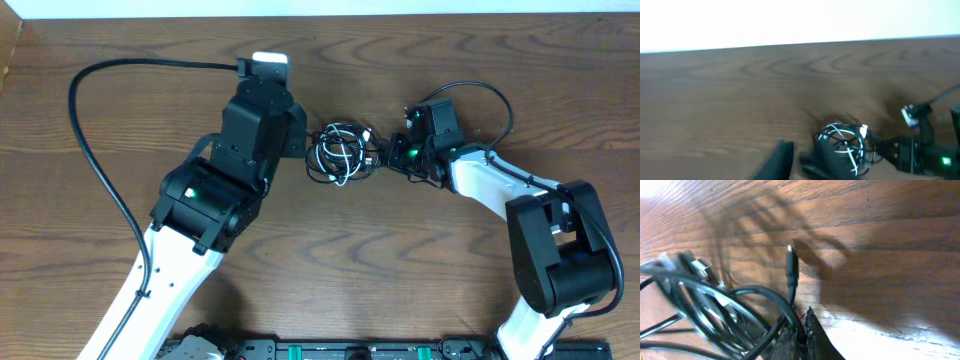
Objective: Untangle cables
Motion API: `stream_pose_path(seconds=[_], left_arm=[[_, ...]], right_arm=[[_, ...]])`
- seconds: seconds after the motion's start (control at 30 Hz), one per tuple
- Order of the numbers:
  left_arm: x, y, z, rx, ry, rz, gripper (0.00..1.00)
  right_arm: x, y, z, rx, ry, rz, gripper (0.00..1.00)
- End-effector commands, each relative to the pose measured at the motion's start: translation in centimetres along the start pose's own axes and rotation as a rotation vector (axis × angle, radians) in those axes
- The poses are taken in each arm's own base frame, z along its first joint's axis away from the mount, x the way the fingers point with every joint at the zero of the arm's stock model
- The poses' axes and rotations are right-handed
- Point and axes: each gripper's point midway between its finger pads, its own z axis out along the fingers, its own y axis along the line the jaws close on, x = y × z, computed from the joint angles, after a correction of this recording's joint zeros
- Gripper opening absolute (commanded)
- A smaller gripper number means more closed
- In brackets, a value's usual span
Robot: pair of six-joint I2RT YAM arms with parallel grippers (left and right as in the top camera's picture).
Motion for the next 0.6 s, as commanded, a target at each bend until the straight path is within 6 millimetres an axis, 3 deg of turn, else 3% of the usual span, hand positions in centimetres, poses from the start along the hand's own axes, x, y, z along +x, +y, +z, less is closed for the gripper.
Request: stream_pose_path(seconds=[0.0,0.1,0.2,0.37,0.43,0.57], left_arm=[[-1.2,2.4,-0.2,-0.082,-0.032,-0.099,0.37],[-1.0,3.3,-0.1,-0.104,-0.021,-0.138,0.44],[-0.6,3.7,0.0,-0.111,-0.004,-0.139,0.61],[-0.2,4.3,0.0,-0.127,0.012,-0.140,0.76],[-0.2,4.8,0.1,-0.139,0.015,-0.146,0.90],[-0.3,6.2,0.1,-0.172,0.012,-0.214,1.00]], right_arm=[[-0.1,-0.9,0.4,0.023,0.000,0.009,0.01],[-0.1,-0.9,0.4,0.023,0.000,0.009,0.01],[-0.1,-0.9,0.4,0.023,0.000,0.009,0.01],[-0.1,-0.9,0.4,0.023,0.000,0.008,0.01],[-0.1,-0.9,0.4,0.023,0.000,0.008,0.01],[-0.1,-0.9,0.4,0.022,0.000,0.008,0.01]])
